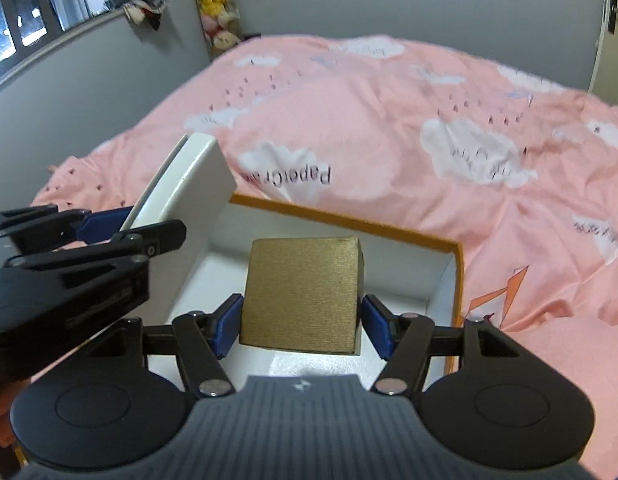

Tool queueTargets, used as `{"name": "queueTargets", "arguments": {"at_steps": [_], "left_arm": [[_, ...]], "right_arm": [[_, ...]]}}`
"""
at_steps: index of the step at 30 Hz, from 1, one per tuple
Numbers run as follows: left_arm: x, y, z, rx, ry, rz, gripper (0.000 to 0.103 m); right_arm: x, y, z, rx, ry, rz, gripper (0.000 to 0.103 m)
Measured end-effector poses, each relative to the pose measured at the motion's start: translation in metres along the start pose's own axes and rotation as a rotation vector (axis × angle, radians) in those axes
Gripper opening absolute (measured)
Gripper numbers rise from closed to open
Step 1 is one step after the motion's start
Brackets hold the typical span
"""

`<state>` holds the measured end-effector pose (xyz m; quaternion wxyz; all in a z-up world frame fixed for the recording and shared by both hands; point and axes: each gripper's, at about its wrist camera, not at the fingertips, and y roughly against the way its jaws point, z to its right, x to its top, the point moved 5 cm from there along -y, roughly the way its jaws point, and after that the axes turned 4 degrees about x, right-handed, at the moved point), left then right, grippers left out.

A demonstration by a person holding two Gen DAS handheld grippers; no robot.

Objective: Organize objects
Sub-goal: 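Lower the white case into the orange box and open the left gripper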

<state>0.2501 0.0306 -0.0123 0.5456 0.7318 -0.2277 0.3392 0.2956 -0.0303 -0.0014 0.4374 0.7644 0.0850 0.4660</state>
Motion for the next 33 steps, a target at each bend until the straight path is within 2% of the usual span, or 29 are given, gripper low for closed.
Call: {"name": "queueTargets", "arguments": {"at_steps": [10, 18, 22, 25, 28, 33], "left_arm": [[-0.044, -0.058, 0.000, 0.130, -0.165, -0.165, 0.033], [-0.053, -0.086, 0.000, 0.167, -0.235, -0.280, 0.033], [-0.054, -0.093, 0.003, 0.156, -0.267, -0.325, 0.033], [-0.058, -0.096, 0.004, 0.108, -0.227, -0.369, 0.033], [-0.059, -0.094, -0.002, 0.082, -0.182, -0.372, 0.035], [-0.057, -0.089, -0.008, -0.030, -0.089, -0.377, 0.041]], "right_arm": [[-0.016, -0.063, 0.017, 0.031, -0.042, -0.129, 0.065], [-0.021, -0.083, 0.018, 0.060, -0.048, -0.166, 0.065], [-0.024, -0.083, 0.017, 0.067, -0.044, -0.170, 0.065], [-0.025, -0.082, 0.017, 0.071, -0.038, -0.177, 0.065], [-0.027, -0.080, 0.016, 0.068, -0.025, -0.186, 0.066], [-0.030, -0.082, 0.014, 0.067, -0.011, -0.205, 0.065]]}}
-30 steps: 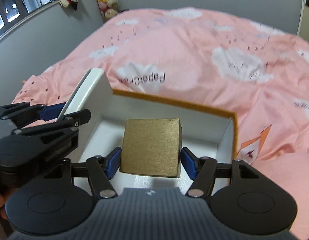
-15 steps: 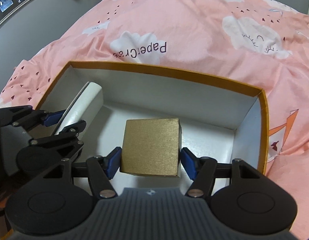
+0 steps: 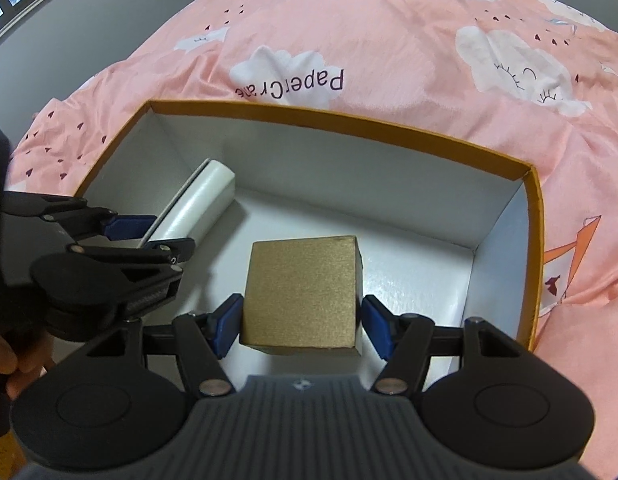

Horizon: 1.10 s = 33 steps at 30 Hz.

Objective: Organize objects
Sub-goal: 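Lower the white case into the orange box and open the left gripper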

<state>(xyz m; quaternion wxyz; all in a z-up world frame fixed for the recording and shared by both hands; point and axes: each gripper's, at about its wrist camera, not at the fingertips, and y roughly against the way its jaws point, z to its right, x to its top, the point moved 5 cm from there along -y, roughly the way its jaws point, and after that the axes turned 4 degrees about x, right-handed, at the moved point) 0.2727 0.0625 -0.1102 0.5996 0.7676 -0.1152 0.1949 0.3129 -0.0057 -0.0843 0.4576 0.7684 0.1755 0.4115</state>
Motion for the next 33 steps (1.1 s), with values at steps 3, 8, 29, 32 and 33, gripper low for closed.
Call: {"name": "queueTargets", "arguments": {"at_steps": [3, 8, 29, 32, 33], "left_arm": [[-0.001, 0.003, -0.002, -0.087, 0.035, -0.008, 0.041], [-0.003, 0.004, -0.010, -0.257, 0.109, -0.045, 0.040], [0.001, 0.006, 0.020, -0.190, -0.236, -0.034, 0.041], [-0.004, 0.001, 0.033, -0.172, -0.328, -0.047, 0.041], [-0.005, -0.001, 0.036, -0.140, -0.358, -0.051, 0.043]], "right_arm": [[-0.001, -0.002, -0.002, 0.000, 0.002, -0.012, 0.065], [-0.002, -0.006, -0.003, 0.001, -0.004, -0.033, 0.065], [-0.009, -0.012, 0.016, 0.009, -0.022, -0.101, 0.065], [-0.012, -0.012, 0.023, 0.019, -0.038, -0.109, 0.065], [-0.012, -0.011, 0.023, 0.029, -0.039, -0.112, 0.065]]}}
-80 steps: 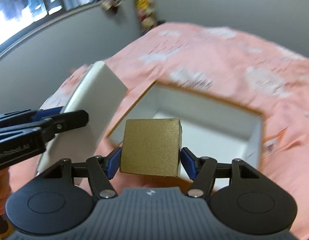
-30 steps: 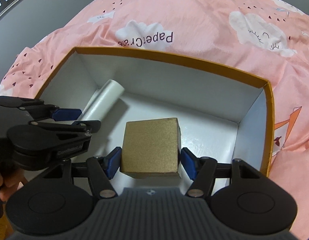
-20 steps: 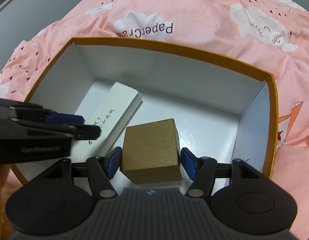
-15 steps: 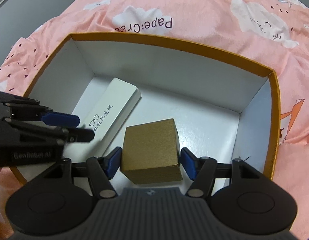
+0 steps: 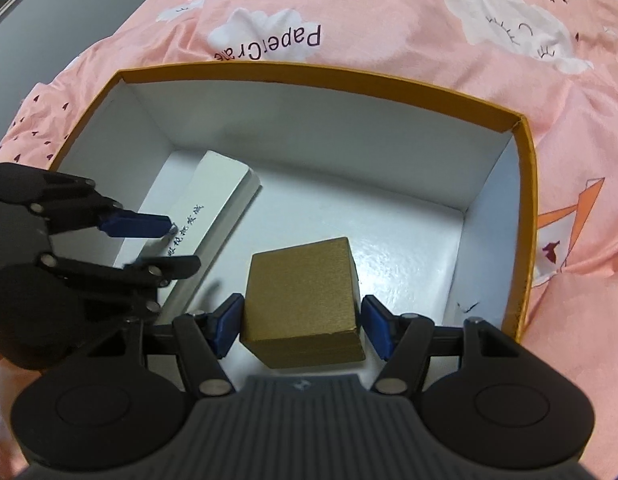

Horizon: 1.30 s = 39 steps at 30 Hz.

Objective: Organize objects
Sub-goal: 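Lower the white case into the orange box and open the left gripper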

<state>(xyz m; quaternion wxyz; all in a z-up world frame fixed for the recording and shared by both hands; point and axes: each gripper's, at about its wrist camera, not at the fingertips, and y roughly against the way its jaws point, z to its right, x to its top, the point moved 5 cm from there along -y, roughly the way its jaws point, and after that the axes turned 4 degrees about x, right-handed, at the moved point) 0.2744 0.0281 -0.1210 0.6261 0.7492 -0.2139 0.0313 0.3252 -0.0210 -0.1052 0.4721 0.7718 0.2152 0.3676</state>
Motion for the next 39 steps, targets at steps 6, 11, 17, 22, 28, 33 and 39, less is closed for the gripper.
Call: {"name": "queueTargets", "arguments": {"at_steps": [6, 11, 17, 22, 28, 33, 39], "left_arm": [[0.005, -0.008, 0.005, 0.057, -0.086, -0.030, 0.048], [0.006, -0.016, -0.006, 0.135, -0.105, -0.038, 0.046], [0.010, -0.020, -0.027, 0.153, 0.009, -0.036, 0.043], [0.010, -0.022, -0.037, 0.206, 0.102, -0.026, 0.041], [0.014, -0.020, -0.039, 0.265, 0.086, -0.016, 0.040], [0.010, 0.006, -0.044, 0.200, 0.107, 0.074, 0.039], [-0.008, 0.055, -0.065, 0.111, 0.273, 0.208, 0.039]], "right_arm": [[-0.001, -0.003, -0.005, 0.041, -0.001, -0.030, 0.065], [0.000, -0.007, -0.007, 0.079, -0.016, -0.063, 0.065], [-0.001, -0.010, -0.008, 0.145, -0.059, -0.090, 0.065], [-0.003, -0.011, -0.012, 0.146, -0.046, -0.094, 0.065], [-0.007, -0.014, -0.013, 0.165, -0.068, -0.119, 0.065], [-0.008, -0.015, -0.019, 0.217, -0.098, -0.151, 0.065], [-0.008, -0.019, -0.032, 0.298, -0.146, -0.194, 0.065]]}}
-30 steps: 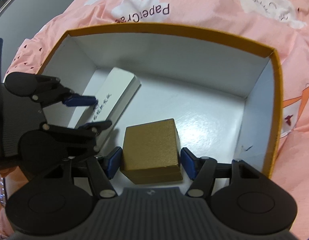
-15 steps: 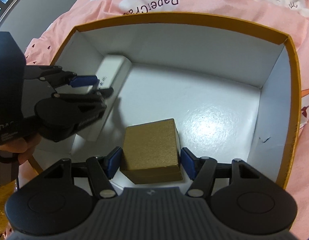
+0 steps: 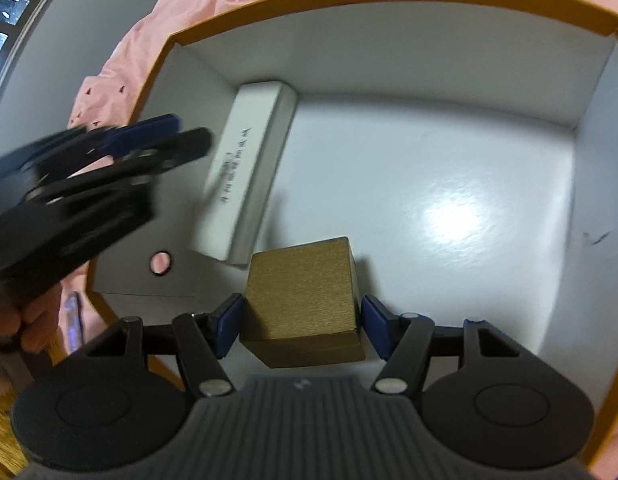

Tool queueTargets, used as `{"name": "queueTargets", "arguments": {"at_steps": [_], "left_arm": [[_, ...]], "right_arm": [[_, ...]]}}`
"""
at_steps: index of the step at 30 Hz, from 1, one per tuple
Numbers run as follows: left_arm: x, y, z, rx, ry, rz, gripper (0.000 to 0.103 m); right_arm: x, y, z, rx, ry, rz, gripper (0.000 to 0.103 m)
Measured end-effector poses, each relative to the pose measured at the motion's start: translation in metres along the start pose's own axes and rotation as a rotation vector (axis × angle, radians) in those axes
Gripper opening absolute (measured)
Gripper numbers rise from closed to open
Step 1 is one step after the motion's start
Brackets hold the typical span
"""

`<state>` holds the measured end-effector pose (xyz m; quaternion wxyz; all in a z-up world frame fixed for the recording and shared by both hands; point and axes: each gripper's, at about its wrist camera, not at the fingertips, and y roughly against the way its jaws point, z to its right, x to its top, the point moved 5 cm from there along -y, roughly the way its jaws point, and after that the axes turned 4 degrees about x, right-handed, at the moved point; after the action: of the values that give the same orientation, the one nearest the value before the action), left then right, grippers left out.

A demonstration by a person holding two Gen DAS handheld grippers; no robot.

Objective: Organize objects
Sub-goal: 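Lower the white case into the orange box and open the left gripper, then lower the gold cube into the orange box with the right gripper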

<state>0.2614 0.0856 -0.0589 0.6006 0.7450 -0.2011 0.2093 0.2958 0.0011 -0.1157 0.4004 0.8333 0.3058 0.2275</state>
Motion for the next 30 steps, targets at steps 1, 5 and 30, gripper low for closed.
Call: {"name": "queueTargets", "arguments": {"at_steps": [1, 5, 30], "left_arm": [[-0.003, 0.007, -0.006, 0.009, 0.031, 0.018, 0.039], [-0.015, 0.028, -0.026, 0.028, 0.153, 0.054, 0.036], [-0.072, 0.037, -0.063, 0.104, 0.437, 0.047, 0.036]], "right_arm": [[0.001, -0.001, -0.003, 0.013, -0.004, -0.010, 0.065], [0.004, -0.007, -0.012, 0.023, -0.014, -0.053, 0.065], [0.004, -0.039, -0.026, -0.181, 0.002, -0.090, 0.075]]}}
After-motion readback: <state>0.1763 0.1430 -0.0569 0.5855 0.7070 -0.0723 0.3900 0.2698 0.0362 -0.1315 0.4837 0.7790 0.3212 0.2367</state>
